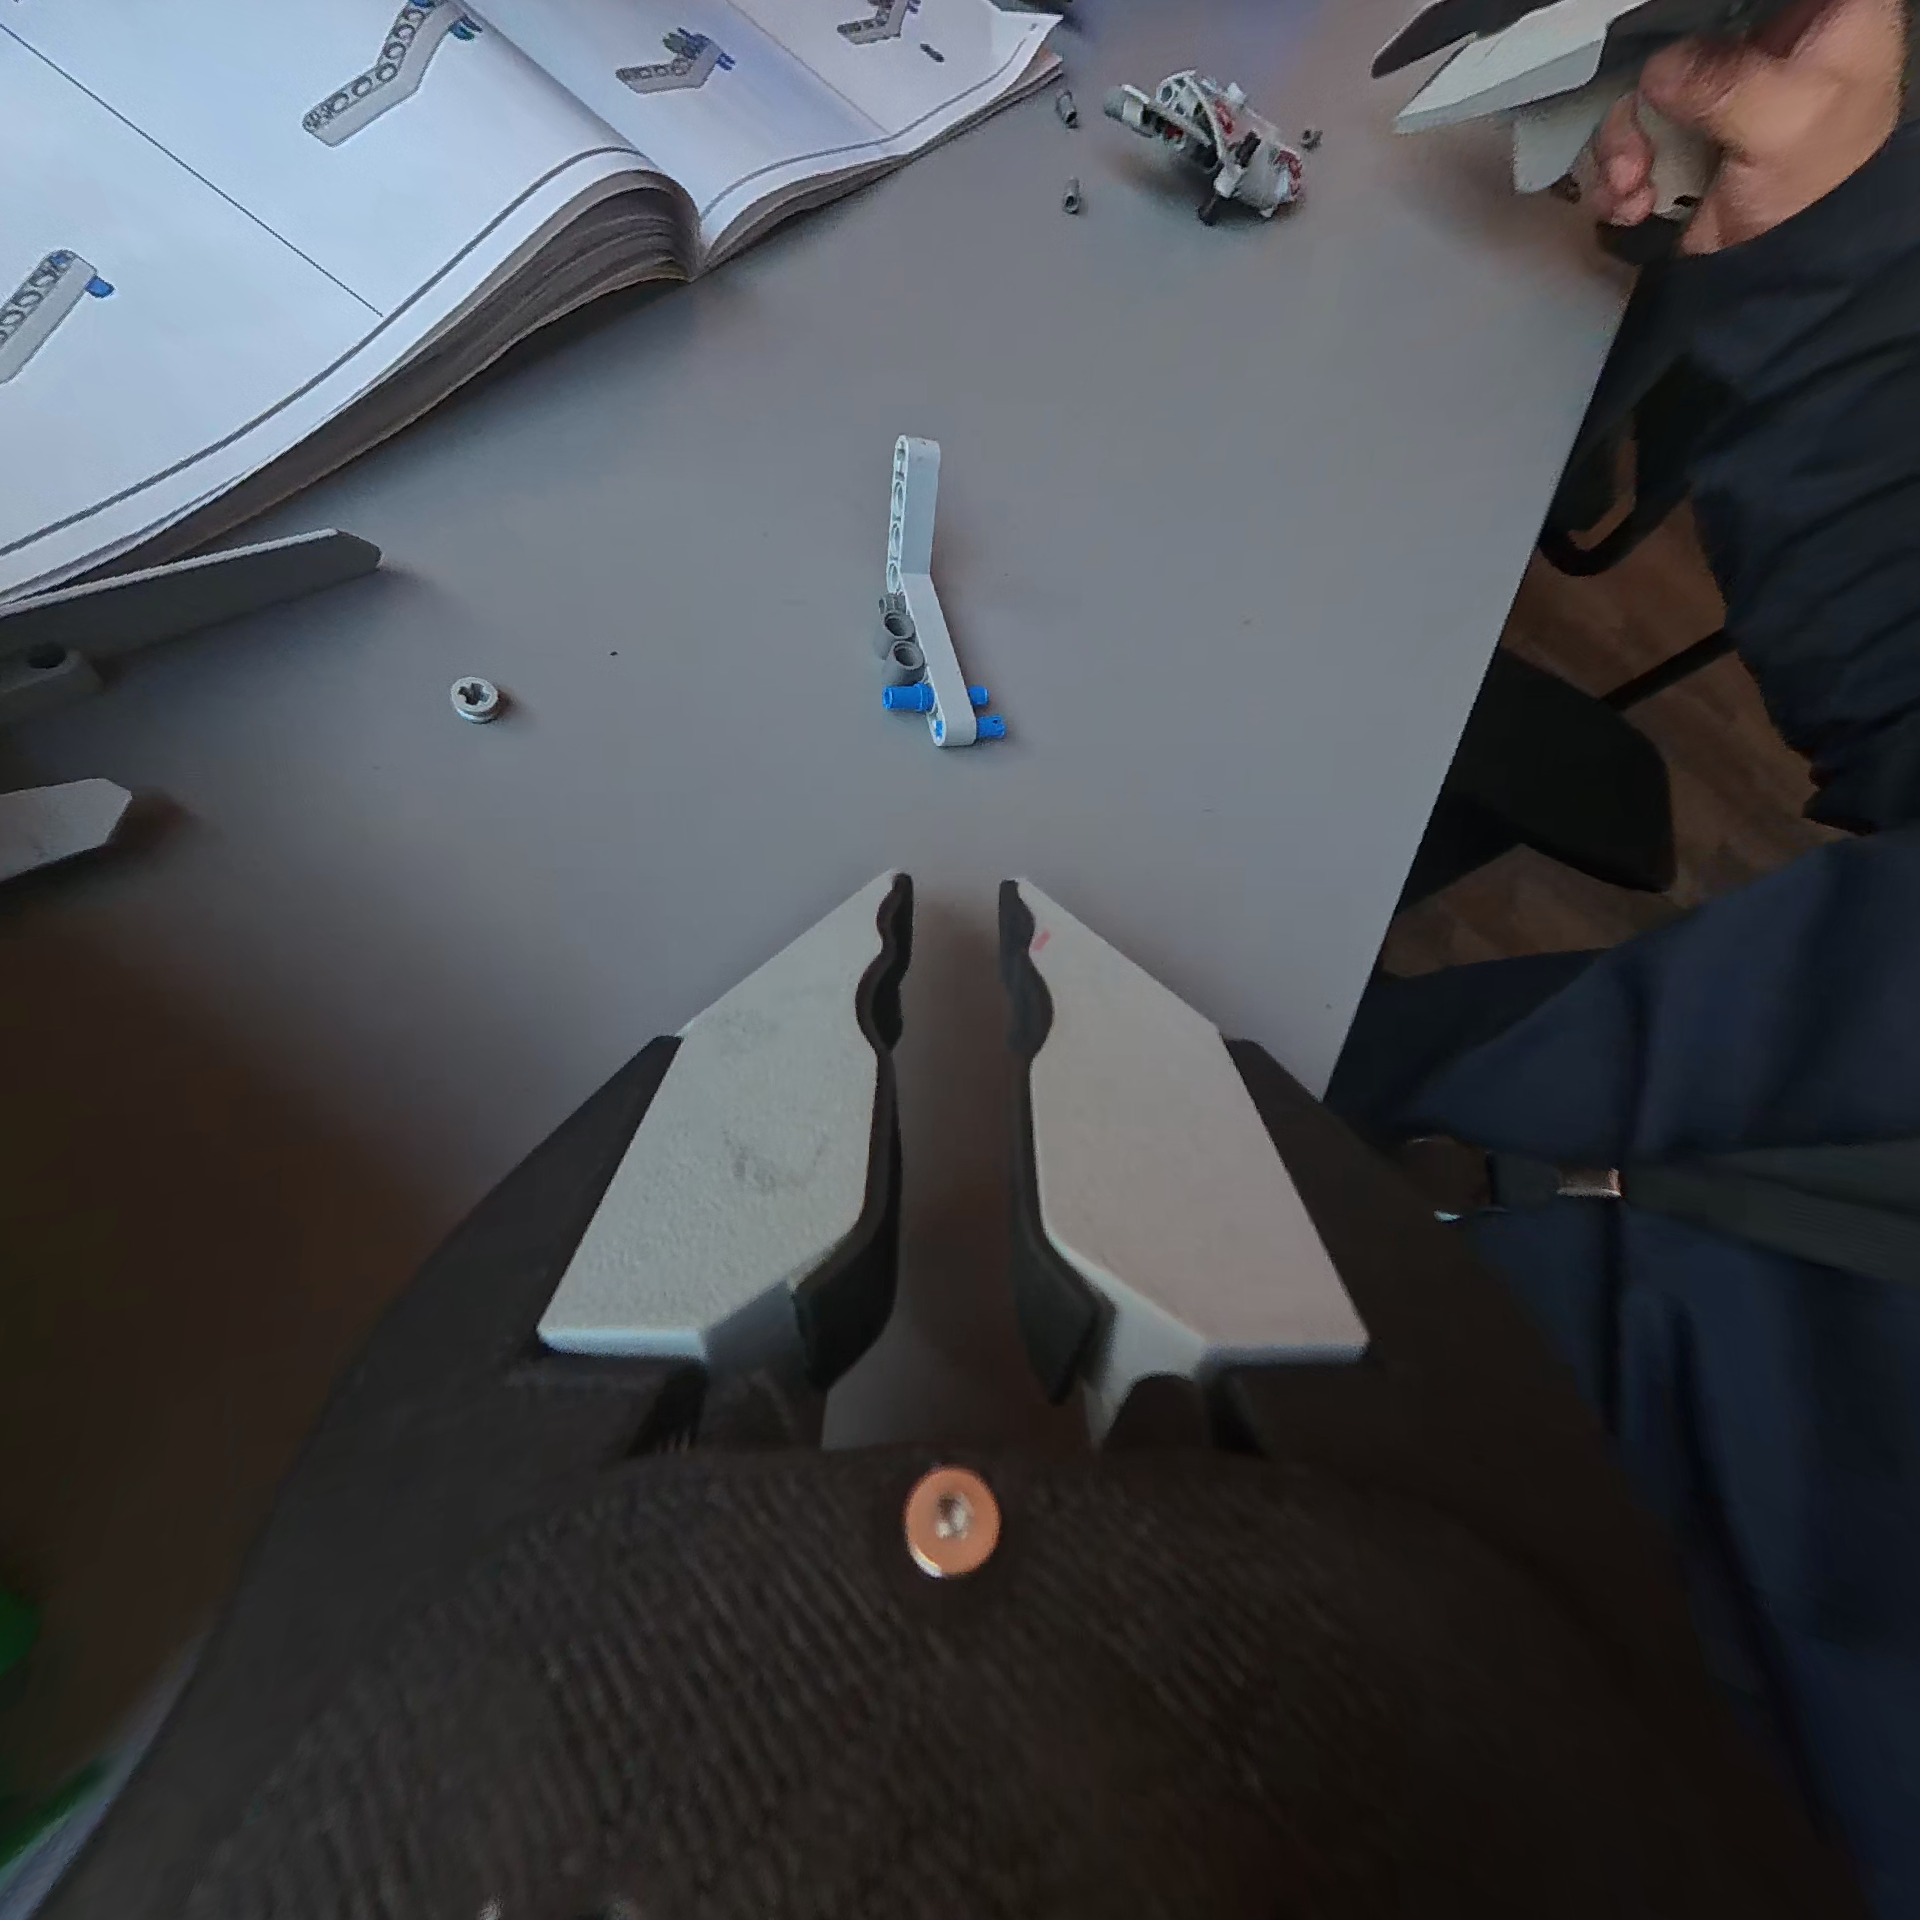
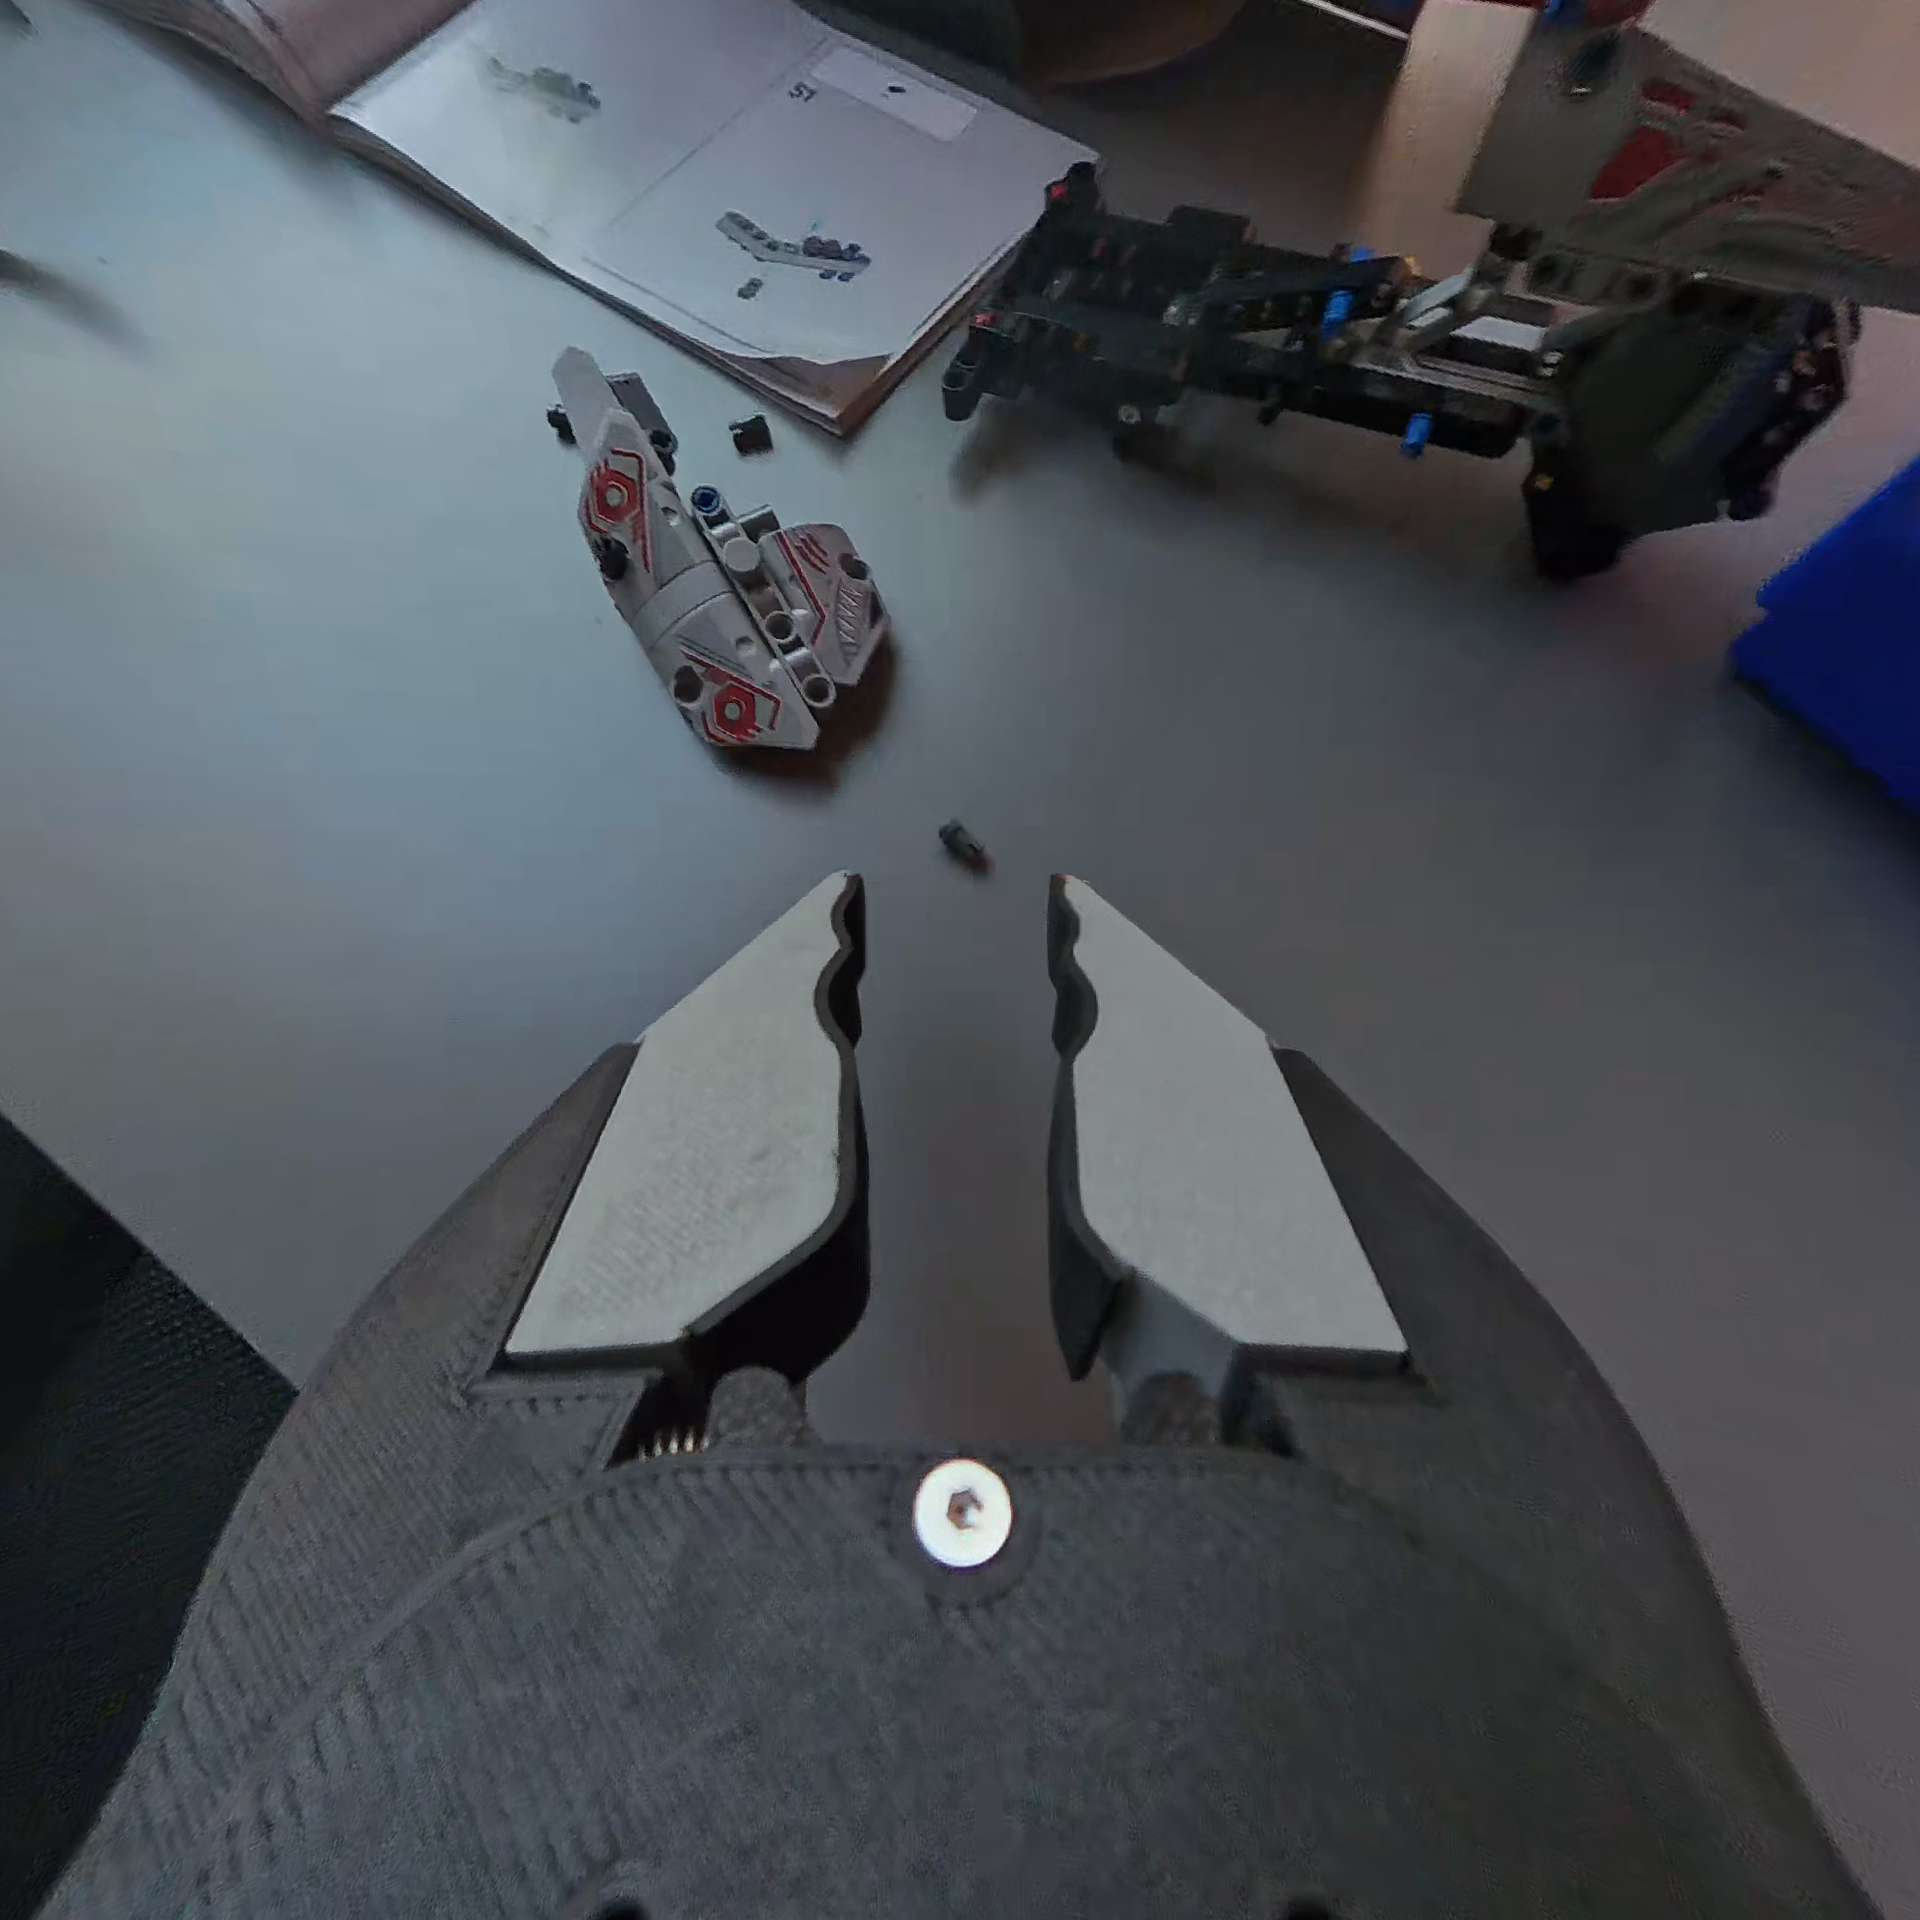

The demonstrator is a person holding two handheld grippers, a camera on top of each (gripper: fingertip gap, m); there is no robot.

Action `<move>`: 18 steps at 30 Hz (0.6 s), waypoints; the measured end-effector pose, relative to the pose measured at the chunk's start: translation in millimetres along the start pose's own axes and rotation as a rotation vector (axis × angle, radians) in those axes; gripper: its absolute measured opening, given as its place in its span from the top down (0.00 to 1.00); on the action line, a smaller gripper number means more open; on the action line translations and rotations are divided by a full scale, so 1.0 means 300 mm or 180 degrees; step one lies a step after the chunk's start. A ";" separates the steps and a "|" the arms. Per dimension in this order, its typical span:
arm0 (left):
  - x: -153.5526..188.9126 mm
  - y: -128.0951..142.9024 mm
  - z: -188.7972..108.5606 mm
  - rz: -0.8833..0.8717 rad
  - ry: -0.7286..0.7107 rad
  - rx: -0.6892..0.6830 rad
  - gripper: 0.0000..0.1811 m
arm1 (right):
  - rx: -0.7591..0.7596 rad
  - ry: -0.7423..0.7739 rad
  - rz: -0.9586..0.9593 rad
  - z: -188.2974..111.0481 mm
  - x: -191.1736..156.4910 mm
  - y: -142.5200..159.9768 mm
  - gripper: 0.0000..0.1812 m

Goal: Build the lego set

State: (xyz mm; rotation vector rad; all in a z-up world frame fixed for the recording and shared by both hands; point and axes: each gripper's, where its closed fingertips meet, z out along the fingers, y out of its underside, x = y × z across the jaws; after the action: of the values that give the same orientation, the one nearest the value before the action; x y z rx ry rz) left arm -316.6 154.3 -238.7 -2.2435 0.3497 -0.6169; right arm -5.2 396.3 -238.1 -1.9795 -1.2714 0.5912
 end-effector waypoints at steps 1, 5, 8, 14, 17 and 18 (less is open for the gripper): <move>-0.003 0.001 0.001 0.0008 -0.0036 -0.0010 0.93 | -0.0022 -0.0067 -0.0004 0.020 -0.016 -0.008 0.81; 0.009 0.010 0.009 0.0007 -0.0027 -0.0064 0.92 | -0.0186 0.0060 -0.0217 0.076 -0.016 -0.025 0.83; 0.005 0.017 0.016 0.0017 -0.0064 -0.0119 0.92 | 0.0169 0.0074 -0.0404 0.055 -0.059 -0.117 0.85; -0.005 0.008 0.023 0.0089 -0.0086 -0.0135 0.93 | 0.0699 -0.0874 -0.1007 0.118 -0.446 -0.317 0.86; -0.020 -0.006 0.016 0.0151 -0.0148 -0.0067 0.95 | 0.0731 -0.1216 -0.1354 0.197 -0.623 -0.371 0.90; -0.027 -0.013 0.011 0.0194 -0.0188 -0.0024 0.95 | 0.0689 -0.1368 -0.1410 0.223 -0.675 -0.382 0.89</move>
State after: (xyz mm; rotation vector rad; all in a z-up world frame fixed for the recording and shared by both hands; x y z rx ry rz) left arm -321.5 162.5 -240.4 -2.2444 0.3897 -0.5170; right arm -203.0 263.9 -193.5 -1.3710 -1.7562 0.9117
